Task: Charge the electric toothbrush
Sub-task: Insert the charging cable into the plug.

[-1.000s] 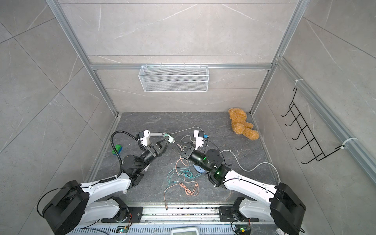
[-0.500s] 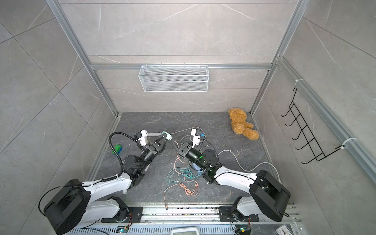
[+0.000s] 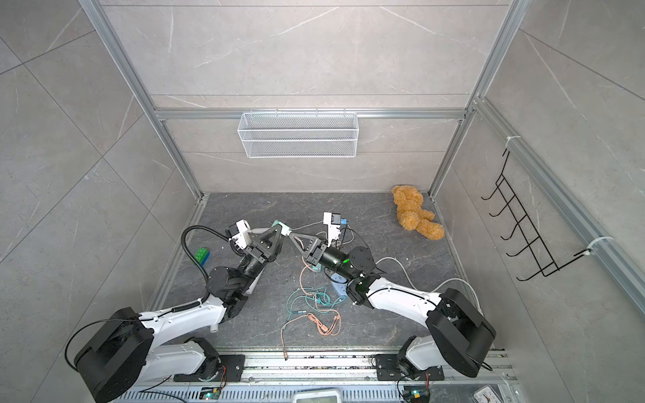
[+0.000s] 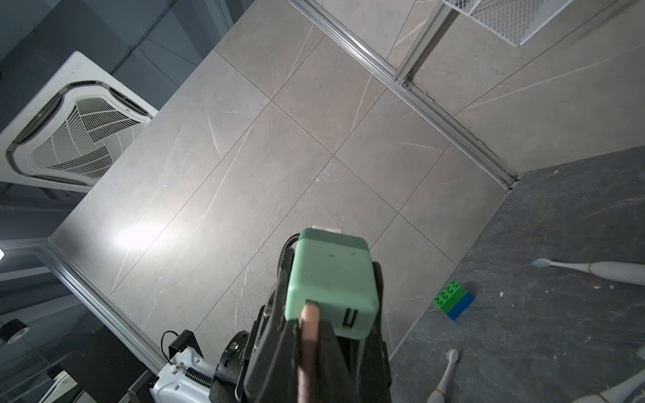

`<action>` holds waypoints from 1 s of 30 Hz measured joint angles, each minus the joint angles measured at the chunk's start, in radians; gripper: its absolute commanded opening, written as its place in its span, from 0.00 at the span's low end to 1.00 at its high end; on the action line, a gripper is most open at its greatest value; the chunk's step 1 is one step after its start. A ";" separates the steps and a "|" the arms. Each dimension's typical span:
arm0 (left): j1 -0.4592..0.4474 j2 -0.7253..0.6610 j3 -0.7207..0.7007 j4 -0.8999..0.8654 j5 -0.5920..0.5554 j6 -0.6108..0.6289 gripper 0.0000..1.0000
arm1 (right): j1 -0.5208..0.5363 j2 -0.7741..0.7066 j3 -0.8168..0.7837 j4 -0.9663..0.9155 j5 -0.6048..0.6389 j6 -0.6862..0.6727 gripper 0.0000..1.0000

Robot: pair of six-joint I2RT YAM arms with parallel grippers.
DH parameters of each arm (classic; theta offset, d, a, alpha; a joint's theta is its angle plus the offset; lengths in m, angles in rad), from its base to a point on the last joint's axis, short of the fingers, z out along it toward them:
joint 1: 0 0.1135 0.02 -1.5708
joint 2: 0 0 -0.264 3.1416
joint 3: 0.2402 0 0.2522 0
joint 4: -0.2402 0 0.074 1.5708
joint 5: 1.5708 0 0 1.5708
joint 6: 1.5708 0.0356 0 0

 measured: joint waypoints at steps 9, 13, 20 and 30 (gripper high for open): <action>-0.027 -0.049 -0.003 -0.101 0.020 -0.008 0.00 | 0.010 -0.075 -0.044 -0.114 -0.010 -0.120 0.51; -0.035 -0.117 -0.015 -0.245 0.065 -0.053 0.00 | 0.020 -0.146 -0.102 -0.253 0.022 -0.240 0.61; 0.051 -0.225 -0.046 -0.468 0.034 -0.193 0.00 | 0.113 -0.268 -0.208 -0.442 0.207 -0.525 0.66; 0.065 -0.233 -0.045 -0.680 0.069 -0.355 0.00 | 0.246 -0.105 -0.204 -0.334 0.486 -0.932 0.62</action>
